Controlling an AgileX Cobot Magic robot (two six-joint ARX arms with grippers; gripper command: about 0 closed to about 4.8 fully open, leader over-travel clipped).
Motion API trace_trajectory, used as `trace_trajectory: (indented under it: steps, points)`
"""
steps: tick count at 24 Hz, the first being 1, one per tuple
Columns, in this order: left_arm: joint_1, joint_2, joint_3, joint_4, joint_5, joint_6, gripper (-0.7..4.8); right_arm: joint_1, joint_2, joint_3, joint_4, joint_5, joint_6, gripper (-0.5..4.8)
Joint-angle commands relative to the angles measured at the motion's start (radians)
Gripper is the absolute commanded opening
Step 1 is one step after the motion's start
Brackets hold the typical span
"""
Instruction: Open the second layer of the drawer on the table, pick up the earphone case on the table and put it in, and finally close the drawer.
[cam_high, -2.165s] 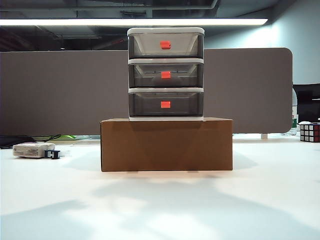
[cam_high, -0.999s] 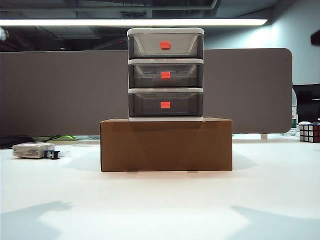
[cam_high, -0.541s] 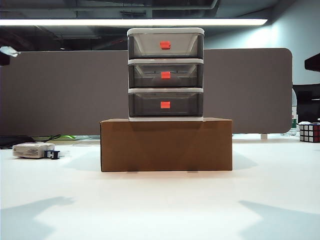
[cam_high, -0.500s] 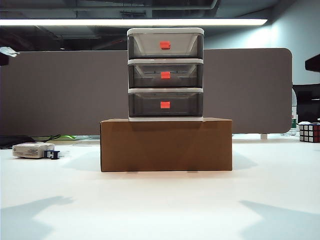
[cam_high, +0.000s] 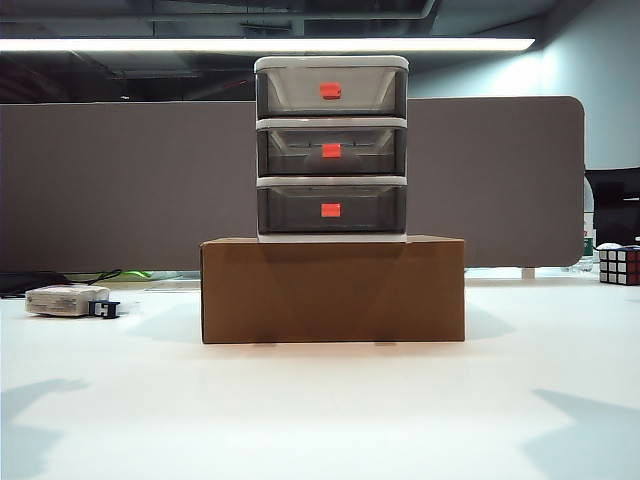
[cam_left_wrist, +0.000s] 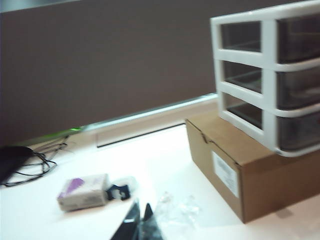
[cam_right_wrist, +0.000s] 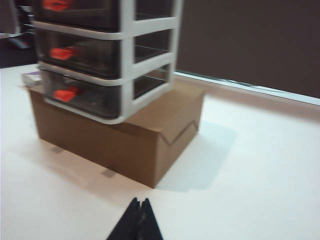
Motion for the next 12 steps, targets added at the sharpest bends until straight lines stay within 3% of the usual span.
trace_trajectory:
  steps: [1,4,9,12]
  points:
    - [0.156,0.001,0.003,0.018,0.188,-0.032,-0.06,-0.073,-0.002,-0.006,0.008,-0.055,-0.005,-0.05]
    - [0.292,0.001,0.003,0.018,0.320,-0.051,-0.06,-0.129,-0.002,-0.006,0.008,-0.053,-0.004,-0.05]
    - [0.490,0.001,0.003,0.018,0.452,-0.085,-0.06,-0.180,-0.002,-0.006,0.011,-0.050,-0.004,-0.05]
    - [0.525,0.001,0.003,0.008,0.479,-0.105,-0.06,-0.177,-0.002,-0.006,0.011,-0.049,-0.004,-0.05]
